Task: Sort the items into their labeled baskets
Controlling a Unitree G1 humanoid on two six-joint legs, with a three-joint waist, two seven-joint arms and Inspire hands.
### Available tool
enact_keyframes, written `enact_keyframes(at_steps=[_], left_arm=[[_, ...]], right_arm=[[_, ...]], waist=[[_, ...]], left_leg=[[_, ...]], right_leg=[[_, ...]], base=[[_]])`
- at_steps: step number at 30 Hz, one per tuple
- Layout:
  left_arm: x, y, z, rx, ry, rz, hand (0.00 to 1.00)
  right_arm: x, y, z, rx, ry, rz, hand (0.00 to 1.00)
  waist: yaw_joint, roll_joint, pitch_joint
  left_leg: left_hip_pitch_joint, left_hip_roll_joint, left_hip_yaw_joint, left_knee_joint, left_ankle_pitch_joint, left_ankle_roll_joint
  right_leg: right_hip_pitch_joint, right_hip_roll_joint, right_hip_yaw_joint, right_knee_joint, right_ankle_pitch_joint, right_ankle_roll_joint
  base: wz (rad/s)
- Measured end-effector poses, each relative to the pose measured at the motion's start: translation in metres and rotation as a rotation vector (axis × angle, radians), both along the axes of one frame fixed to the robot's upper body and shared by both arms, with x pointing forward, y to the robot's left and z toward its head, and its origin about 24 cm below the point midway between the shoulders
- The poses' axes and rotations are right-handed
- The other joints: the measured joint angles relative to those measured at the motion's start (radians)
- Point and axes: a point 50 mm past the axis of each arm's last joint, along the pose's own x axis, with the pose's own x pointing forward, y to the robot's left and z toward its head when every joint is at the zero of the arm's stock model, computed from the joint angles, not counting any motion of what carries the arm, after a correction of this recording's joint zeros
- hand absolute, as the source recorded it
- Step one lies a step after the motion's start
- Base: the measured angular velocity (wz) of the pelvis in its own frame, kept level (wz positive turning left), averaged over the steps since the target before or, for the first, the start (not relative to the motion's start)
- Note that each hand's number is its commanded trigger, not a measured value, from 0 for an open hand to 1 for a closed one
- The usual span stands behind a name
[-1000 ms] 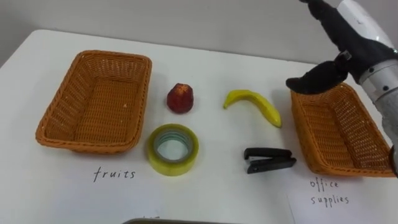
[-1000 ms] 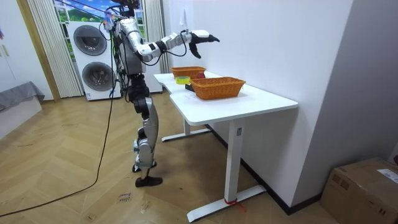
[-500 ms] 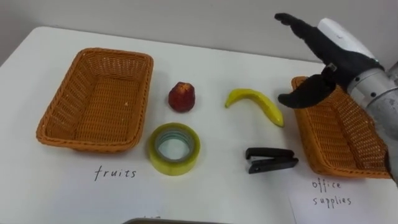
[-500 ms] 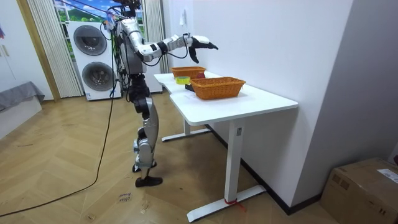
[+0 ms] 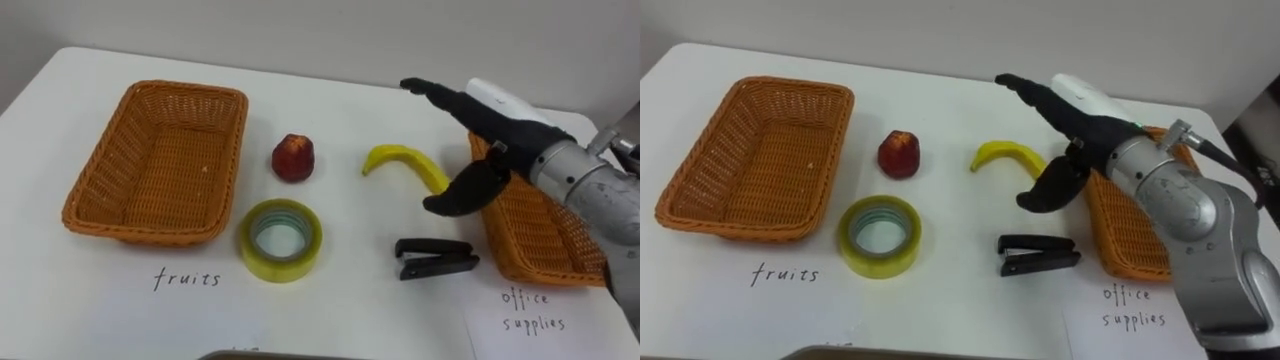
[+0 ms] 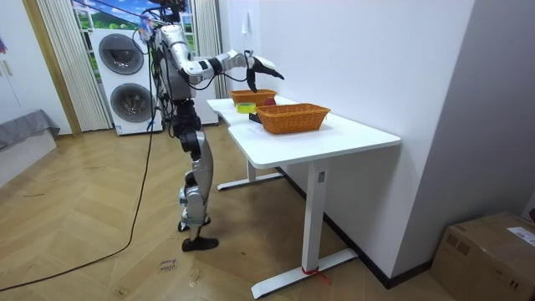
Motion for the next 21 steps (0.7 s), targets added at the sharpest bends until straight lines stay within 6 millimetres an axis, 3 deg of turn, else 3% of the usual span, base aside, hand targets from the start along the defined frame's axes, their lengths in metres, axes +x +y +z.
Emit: enact_keyframes(at_steps=[6,8,12,21], left_arm=[[-0.002,-0.001,0.0,-0.021,-0.002,-0.007,0.0],[0.001,0.002,0.001,-0.025,-0.01,-0.023,0.0],[0.002,0.003,0.002,-0.033,-0.016,-0.029,0.0],[0.006,0.003,0.002,-0.052,-0.036,-0.04,0.0]], right_arm=[[-0.002,0.002,-0.002,-0.023,0.071,0.041,0.0],[-0.003,0.004,-0.003,0.001,0.105,0.071,0.0],[-0.005,0.008,-0.004,0.025,0.146,0.117,0.0],[-0.01,0.013,-0.001,0.037,0.188,0.179,0.0]], waist=[[0.01,-0.002,-0.0001],[0.022,-0.009,-0.0045],[0.031,-0.018,-0.0055],[0.044,-0.026,-0.0013]], left_leg=[[-0.005,0.0,0.0,-0.002,0.0,0.0],[-0.019,0.0,0.0,-0.001,0.003,-0.002],[-0.023,0.0,-0.004,-0.002,0.004,-0.002],[-0.026,0.0,-0.005,-0.002,0.004,-0.002]], right_leg=[[-0.004,0.0,0.001,0.002,0.002,-0.002],[-0.018,0.001,0.001,0.005,0.004,-0.004],[-0.02,0.001,0.0,0.004,0.005,-0.004],[-0.021,0.0,-0.002,0.002,0.005,-0.004]], base=[[0.0],[0.0],[0.03],[0.0]])
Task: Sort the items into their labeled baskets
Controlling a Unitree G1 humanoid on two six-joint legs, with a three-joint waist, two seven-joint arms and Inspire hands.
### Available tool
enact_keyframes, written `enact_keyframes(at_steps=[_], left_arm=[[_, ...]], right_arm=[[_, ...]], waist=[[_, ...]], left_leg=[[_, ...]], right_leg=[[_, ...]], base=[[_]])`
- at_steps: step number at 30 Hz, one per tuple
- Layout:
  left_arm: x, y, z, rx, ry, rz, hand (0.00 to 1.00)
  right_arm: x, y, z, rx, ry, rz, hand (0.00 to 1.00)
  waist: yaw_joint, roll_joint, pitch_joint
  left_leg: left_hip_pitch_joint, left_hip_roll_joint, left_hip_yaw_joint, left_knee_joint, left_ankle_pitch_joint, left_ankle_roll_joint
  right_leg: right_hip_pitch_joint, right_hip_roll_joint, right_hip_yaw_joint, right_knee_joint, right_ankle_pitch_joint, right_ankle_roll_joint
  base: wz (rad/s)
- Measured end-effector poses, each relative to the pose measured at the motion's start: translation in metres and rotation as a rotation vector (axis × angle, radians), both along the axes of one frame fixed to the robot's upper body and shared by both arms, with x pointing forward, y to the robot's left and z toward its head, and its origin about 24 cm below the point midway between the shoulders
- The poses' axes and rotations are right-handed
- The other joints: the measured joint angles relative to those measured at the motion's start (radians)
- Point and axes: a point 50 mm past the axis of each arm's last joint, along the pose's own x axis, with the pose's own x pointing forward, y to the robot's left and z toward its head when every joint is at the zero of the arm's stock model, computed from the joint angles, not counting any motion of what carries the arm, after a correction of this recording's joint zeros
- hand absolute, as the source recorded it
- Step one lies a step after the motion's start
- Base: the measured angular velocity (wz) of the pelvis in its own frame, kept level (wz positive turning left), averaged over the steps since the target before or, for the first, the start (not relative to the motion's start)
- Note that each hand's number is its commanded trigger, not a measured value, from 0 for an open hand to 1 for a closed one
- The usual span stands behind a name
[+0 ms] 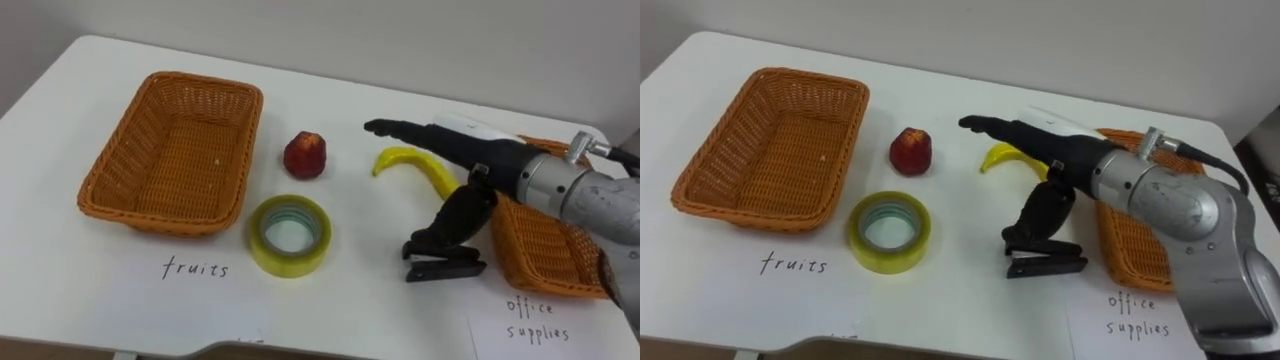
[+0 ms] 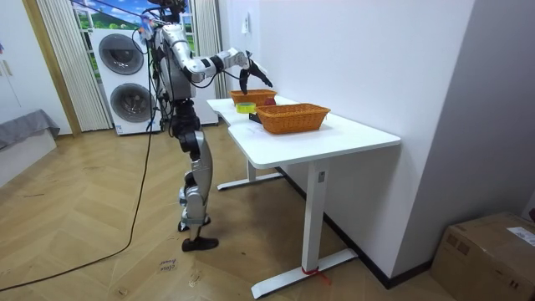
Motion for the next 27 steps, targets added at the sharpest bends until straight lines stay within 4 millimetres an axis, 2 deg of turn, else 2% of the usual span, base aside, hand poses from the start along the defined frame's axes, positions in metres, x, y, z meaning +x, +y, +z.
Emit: enact_keyframes(at_steps=[18,21,25,27], left_arm=[[0.0,0.0,0.0,-0.008,0.007,0.002,0.0],[-0.001,-0.001,-0.001,0.003,0.018,0.008,0.0],[-0.003,-0.002,-0.002,0.02,0.032,0.022,0.0],[-0.002,-0.001,-0.002,0.021,0.03,0.027,0.0]], right_arm=[[-0.006,-0.006,-0.016,-0.048,0.11,-0.027,0.0],[-0.009,-0.009,-0.025,-0.057,0.151,-0.04,0.0],[-0.008,-0.016,-0.04,-0.084,0.208,-0.085,0.0],[-0.007,-0.019,-0.045,-0.11,0.225,-0.105,0.0]], waist=[[0.006,0.0,0.0006],[0.009,0.002,0.0022],[0.009,0.013,0.0097],[0.009,0.013,0.011]], left_leg=[[0.0,0.0,-0.001,0.001,0.0,0.0],[0.004,0.0,-0.003,0.001,0.0,0.0],[0.005,-0.002,-0.003,0.001,0.001,0.001],[0.004,-0.002,-0.003,0.001,0.001,0.001]], right_leg=[[0.001,-0.002,0.0,0.0,0.0,0.0],[0.006,-0.001,0.0,-0.001,0.0,0.0],[0.007,-0.001,0.0,0.0,0.0,0.0],[0.006,-0.001,0.001,0.0,0.0,0.0]], base=[[0.0],[0.0],[0.0],[0.0]])
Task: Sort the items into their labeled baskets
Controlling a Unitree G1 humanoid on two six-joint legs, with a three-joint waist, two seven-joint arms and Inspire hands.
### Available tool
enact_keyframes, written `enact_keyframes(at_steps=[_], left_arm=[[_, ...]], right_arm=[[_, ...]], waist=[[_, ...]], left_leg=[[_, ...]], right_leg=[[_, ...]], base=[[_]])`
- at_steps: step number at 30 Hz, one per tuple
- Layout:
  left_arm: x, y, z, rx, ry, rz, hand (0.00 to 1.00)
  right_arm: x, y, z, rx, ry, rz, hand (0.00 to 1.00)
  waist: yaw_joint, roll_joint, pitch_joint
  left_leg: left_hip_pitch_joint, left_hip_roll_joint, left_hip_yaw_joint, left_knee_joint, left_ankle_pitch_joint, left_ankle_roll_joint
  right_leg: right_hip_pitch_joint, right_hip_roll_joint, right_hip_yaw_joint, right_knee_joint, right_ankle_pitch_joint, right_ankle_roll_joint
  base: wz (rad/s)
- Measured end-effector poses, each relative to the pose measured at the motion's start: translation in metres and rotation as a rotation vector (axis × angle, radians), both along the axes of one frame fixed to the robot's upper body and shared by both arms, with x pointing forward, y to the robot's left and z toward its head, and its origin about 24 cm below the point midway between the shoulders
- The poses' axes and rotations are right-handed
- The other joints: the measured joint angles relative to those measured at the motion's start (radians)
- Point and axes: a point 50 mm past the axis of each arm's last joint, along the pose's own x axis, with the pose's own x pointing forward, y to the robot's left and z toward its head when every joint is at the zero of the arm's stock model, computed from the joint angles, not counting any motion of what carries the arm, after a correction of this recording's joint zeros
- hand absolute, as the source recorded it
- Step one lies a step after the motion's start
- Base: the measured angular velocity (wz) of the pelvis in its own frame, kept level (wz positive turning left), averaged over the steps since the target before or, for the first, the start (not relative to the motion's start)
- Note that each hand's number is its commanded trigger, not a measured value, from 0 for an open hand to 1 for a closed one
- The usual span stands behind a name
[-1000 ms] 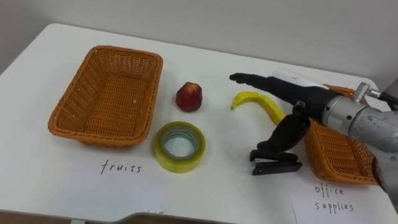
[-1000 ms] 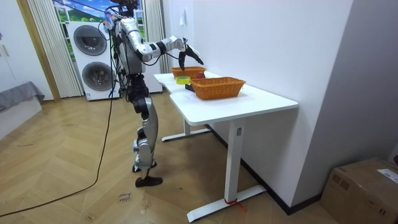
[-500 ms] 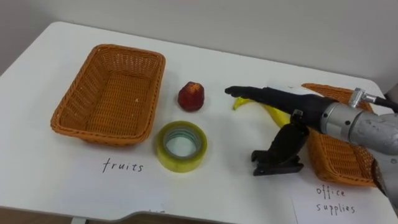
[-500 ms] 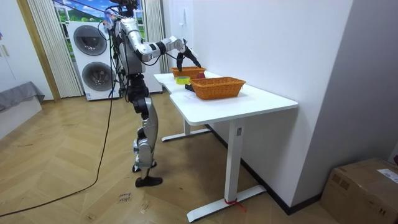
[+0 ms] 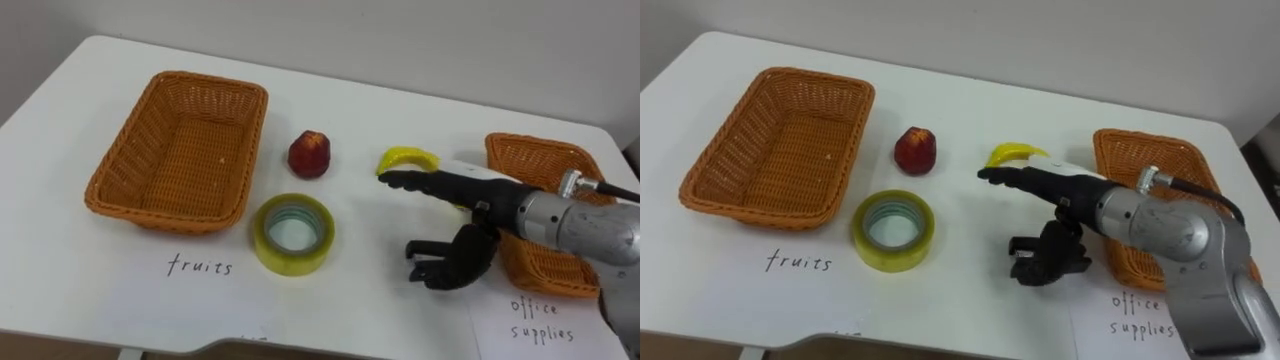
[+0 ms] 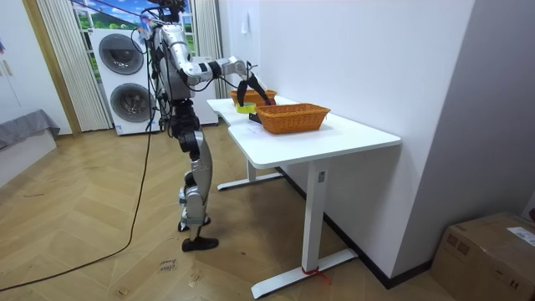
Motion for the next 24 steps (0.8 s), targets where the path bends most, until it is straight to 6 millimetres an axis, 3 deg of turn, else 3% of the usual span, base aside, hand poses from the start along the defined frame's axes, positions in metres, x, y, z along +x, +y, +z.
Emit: enact_keyframes(at_steps=[16,24], left_arm=[[0.011,-0.001,0.0,-0.008,-0.012,-0.013,0.0],[0.013,0.0,0.0,0.0,-0.023,-0.004,0.0]], right_arm=[[0.002,-0.011,-0.021,-0.124,0.062,-0.07,0.0],[0.0,-0.007,-0.029,-0.136,0.098,-0.064,0.0]], waist=[[0.004,-0.008,0.0005],[0.003,-0.019,-0.0086]], left_leg=[[-0.001,0.0,0.0,-0.005,0.0,0.0],[-0.011,0.001,0.005,0.002,0.002,0.0]], right_leg=[[-0.005,0.001,0.002,0.0,0.0,0.0],[-0.018,-0.001,0.008,0.002,0.0,0.0]], base=[[0.0],[-0.01]])
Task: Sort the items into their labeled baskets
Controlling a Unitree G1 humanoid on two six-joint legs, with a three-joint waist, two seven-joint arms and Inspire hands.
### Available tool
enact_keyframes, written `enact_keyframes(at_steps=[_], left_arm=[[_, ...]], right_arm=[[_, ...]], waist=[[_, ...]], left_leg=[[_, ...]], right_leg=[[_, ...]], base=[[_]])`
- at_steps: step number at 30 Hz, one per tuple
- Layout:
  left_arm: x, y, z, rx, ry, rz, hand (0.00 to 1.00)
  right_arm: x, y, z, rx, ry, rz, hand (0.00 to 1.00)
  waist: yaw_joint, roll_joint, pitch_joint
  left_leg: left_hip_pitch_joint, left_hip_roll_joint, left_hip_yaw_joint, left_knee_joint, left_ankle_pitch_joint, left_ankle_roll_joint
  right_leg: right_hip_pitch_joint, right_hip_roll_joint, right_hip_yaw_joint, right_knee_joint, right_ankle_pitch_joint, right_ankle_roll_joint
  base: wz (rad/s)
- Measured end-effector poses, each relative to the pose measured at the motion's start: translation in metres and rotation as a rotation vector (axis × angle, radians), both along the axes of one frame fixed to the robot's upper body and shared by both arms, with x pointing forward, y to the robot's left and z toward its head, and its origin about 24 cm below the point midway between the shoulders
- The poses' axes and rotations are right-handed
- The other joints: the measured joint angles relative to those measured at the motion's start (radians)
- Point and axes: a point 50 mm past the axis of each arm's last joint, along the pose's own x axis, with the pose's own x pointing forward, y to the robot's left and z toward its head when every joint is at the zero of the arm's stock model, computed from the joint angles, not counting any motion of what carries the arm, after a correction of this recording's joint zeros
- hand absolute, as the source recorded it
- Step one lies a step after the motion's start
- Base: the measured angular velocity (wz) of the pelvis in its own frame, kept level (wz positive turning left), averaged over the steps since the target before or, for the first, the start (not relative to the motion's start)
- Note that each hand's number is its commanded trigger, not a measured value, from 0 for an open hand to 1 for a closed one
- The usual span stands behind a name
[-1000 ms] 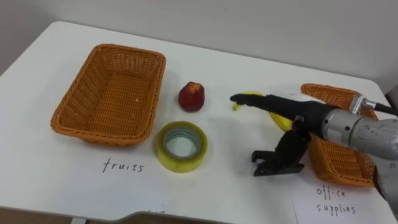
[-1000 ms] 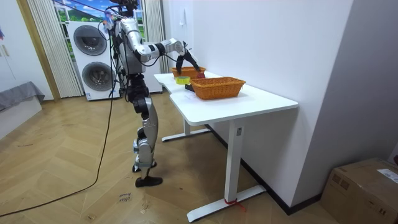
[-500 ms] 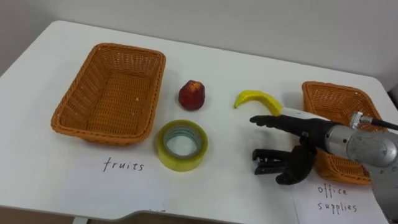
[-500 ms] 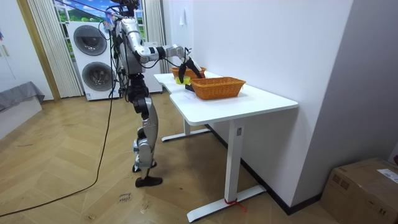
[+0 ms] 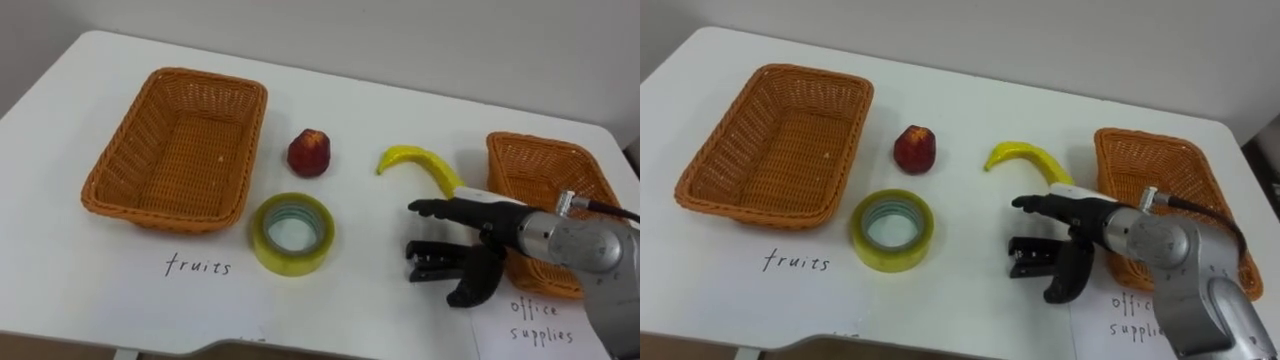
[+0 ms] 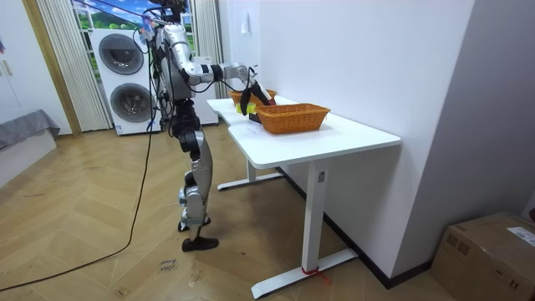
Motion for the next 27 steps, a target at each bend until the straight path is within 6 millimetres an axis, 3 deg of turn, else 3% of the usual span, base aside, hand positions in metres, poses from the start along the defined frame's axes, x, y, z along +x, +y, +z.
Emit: enact_keyframes(at_steps=[9,16,27], left_arm=[[0.002,0.001,0.0,0.013,-0.006,0.024,0.0],[0.001,0.0,0.0,0.017,-0.002,0.026,0.0],[-0.007,0.0,-0.001,0.023,0.013,0.034,0.0]], right_arm=[[0.0,0.003,0.003,0.018,-0.017,0.007,0.0],[0.001,0.018,0.006,0.063,-0.059,0.024,0.0],[-0.002,0.016,0.003,0.036,-0.065,0.011,0.0]], waist=[[-0.003,0.005,0.0011],[-0.005,0.018,0.0039],[-0.005,0.03,-0.0019]], left_leg=[[0.0,0.0,0.001,-0.004,0.0,0.0],[-0.001,0.0,0.001,-0.005,0.0,0.0],[0.001,0.0,0.001,-0.01,0.001,0.0]], right_leg=[[0.0,0.0,0.007,0.0,0.001,0.0],[-0.001,0.002,0.007,0.0,0.001,0.0],[-0.001,0.001,0.007,-0.001,0.001,0.0]], base=[[0.0],[0.0],[0.0]])
